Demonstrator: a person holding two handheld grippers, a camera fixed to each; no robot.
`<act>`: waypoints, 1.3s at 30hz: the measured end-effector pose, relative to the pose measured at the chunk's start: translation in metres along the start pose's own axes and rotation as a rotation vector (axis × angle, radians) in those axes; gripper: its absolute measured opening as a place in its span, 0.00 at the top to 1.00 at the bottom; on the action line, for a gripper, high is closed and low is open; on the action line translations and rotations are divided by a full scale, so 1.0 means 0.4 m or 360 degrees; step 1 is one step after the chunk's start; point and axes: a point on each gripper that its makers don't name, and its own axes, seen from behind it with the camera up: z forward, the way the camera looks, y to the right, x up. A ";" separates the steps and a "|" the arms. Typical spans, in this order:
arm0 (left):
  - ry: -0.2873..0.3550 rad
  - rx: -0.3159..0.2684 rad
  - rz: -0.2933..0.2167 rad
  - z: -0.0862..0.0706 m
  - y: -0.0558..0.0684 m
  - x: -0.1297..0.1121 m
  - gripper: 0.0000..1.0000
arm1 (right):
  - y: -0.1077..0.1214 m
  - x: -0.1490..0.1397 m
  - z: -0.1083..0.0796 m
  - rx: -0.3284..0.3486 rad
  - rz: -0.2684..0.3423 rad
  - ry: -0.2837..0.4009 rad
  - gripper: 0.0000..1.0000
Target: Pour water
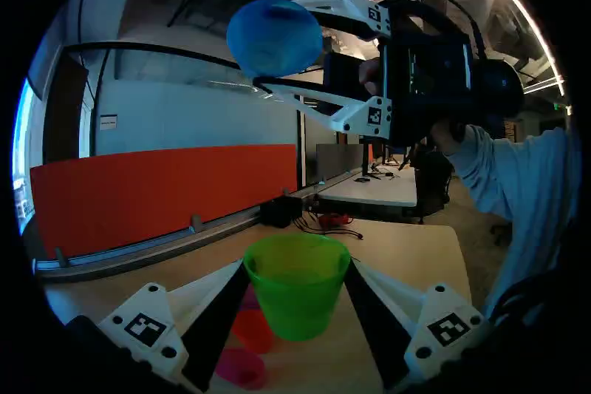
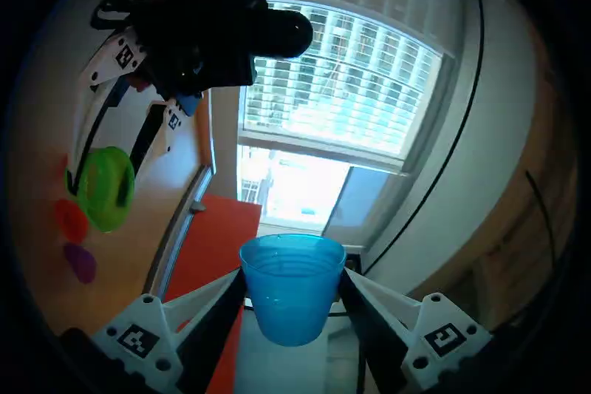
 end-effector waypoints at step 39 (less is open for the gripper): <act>0.0021 0.0045 0.0046 -0.017 -0.019 0.038 0.13 | -0.094 0.070 -0.035 0.0184 0.2355 0.0085 0.12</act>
